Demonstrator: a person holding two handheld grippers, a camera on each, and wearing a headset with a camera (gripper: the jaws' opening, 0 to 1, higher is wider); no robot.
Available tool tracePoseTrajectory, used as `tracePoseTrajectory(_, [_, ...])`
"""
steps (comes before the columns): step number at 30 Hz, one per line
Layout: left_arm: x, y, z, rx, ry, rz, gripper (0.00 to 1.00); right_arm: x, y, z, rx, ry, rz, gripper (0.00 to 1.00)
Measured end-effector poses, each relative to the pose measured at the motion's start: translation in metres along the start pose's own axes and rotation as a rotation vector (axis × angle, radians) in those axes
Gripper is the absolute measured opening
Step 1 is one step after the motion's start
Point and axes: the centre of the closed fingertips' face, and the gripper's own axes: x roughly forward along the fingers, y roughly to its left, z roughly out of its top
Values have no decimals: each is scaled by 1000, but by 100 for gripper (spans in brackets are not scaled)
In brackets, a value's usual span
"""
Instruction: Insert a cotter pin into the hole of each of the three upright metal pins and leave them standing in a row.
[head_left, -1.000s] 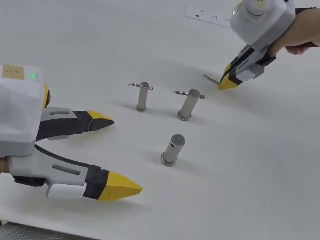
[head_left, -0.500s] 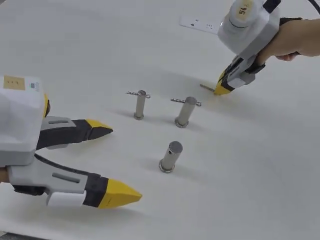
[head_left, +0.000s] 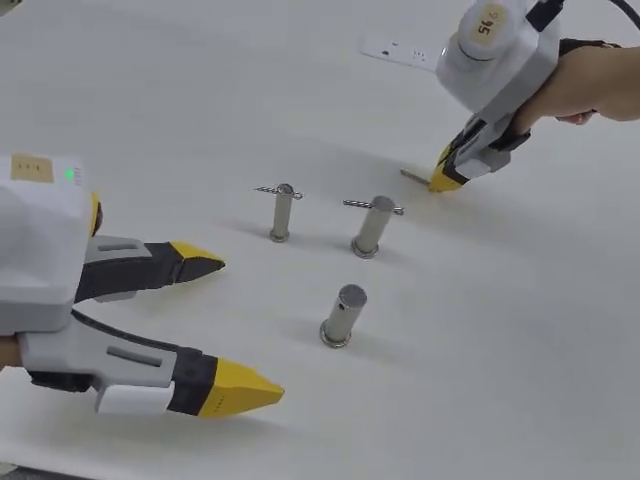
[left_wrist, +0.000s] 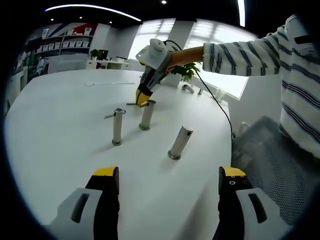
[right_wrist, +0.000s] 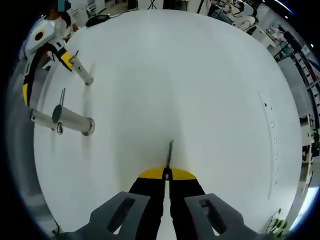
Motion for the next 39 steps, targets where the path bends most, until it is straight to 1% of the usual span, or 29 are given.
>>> tracePoseTrajectory(1, [-1, -1, 2, 15, -11, -1, 80, 0, 0, 0, -3, -16, -10, 2])
tracePoseTrajectory(4, [-3, -2, 5, 11, -16, -8, 75, 0, 0, -1, 6, -40, -31, 2])
tracePoseTrajectory(7, [-4, -2, 8, 20, -13, -6, 74, -1, 0, -3, 0, -42, -44, 2])
tracePoseTrajectory(10, [-6, -1, 12, 16, -7, 0, 72, -3, 4, -5, -37, -32, -55, 1])
tracePoseTrajectory(12, [-6, 0, 13, 22, 7, 6, 73, -6, 7, -6, -49, -42, -60, 1])
tracePoseTrajectory(13, [-7, 0, 14, 27, 12, 8, 73, -9, 9, -4, -52, -63, -64, 1])
tracePoseTrajectory(16, [-7, -1, 19, 36, 12, 6, 72, -17, 12, 0, -75, -101, -76, 1])
tracePoseTrajectory(19, [-6, -2, 24, 40, 13, 9, 72, -28, 21, 2, -98, -133, -98, 1])
tracePoseTrajectory(20, [-6, -2, 25, 44, 12, 9, 72, -32, 22, 2, -110, -142, -110, 1])
tracePoseTrajectory(21, [-6, -1, 31, 76, -12, 22, 70, -36, 23, 1, -124, -148, -129, 1])
tracePoseTrajectory(22, [-6, -1, 35, 81, -25, 29, 69, -39, 24, -1, -137, -149, -144, 1])
tracePoseTrajectory(24, [-6, -2, 39, 63, -27, 25, 69, -45, 27, -3, -156, -159, -169, 1])
tracePoseTrajectory(26, [-5, -3, 44, 80, -29, 29, 69, -51, 28, -4, -169, -173, -199, 2])
tracePoseTrajectory(27, [-4, -2, 45, 91, -26, 38, 70, -56, 31, -2, -163, -203, -211, 2])
tracePoseTrajectory(28, [-3, -1, 47, 95, -23, 43, 70, -61, 35, -1, -156, -220, -211, 2])
tracePoseTrajectory(30, [-1, -3, 49, 96, -22, 35, 70, -74, 46, 0, -168, -242, -241, 2])
tracePoseTrajectory(31, [0, -4, 51, 95, -20, 30, 68, -77, 49, 0, -173, -250, -249, 2])
tracePoseTrajectory(33, [2, -6, 54, 95, -13, 23, 67, -82, 55, 0, -185, -264, -264, 2])
tracePoseTrajectory(36, [6, -11, 57, 81, -7, 5, 66, -91, 66, 0, -179, -295, -274, 2])
tracePoseTrajectory(39, [10, -15, 63, 80, -9, -1, 63, -94, 73, 1, -183, -312, -293, 2])
